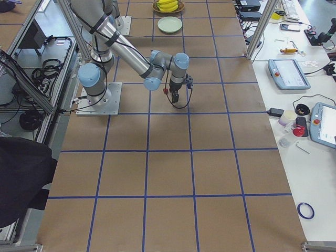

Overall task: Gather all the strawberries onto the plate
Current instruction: 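Lower the right gripper down over the cluster of strawberries, then close the right gripper on one strawberry and lift it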

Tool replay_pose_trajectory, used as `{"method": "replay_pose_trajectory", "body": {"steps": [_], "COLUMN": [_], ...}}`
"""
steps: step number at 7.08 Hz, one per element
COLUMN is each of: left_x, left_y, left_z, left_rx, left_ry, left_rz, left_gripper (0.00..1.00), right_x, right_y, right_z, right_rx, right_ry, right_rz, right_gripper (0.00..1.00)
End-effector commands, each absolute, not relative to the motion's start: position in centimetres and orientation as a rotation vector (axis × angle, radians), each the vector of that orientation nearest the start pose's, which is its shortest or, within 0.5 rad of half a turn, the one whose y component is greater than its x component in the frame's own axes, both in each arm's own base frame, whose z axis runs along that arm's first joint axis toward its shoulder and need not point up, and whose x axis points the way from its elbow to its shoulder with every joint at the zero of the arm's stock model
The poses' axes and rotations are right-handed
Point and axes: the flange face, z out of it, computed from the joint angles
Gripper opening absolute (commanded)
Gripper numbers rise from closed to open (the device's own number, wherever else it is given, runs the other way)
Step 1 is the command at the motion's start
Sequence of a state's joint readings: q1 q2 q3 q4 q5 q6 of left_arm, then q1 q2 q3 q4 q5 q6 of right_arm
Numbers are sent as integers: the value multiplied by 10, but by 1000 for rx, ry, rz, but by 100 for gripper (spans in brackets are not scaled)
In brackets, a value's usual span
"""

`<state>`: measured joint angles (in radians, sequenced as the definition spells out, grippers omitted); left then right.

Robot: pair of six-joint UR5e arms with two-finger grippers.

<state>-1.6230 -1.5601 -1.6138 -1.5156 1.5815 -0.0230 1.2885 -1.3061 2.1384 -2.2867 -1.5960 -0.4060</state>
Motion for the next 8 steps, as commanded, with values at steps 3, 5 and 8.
{"method": "replay_pose_trajectory", "body": {"steps": [3,5,8], "left_x": [-158,-158,-158], "left_y": [-482,-482,-482], "left_z": [478,478,478], "left_rx": [43,45,45], "left_ry": [3131,3131,3131], "left_rz": [-37,-39,-39], "left_gripper": [100,100,100], "right_x": [-4,-4,12], "right_y": [-484,-487,-514], "right_z": [173,182,235], "right_rx": [-201,-203,-252], "right_ry": [3122,3135,3174], "right_rz": [155,106,-89], "right_gripper": [37,6,5]}}
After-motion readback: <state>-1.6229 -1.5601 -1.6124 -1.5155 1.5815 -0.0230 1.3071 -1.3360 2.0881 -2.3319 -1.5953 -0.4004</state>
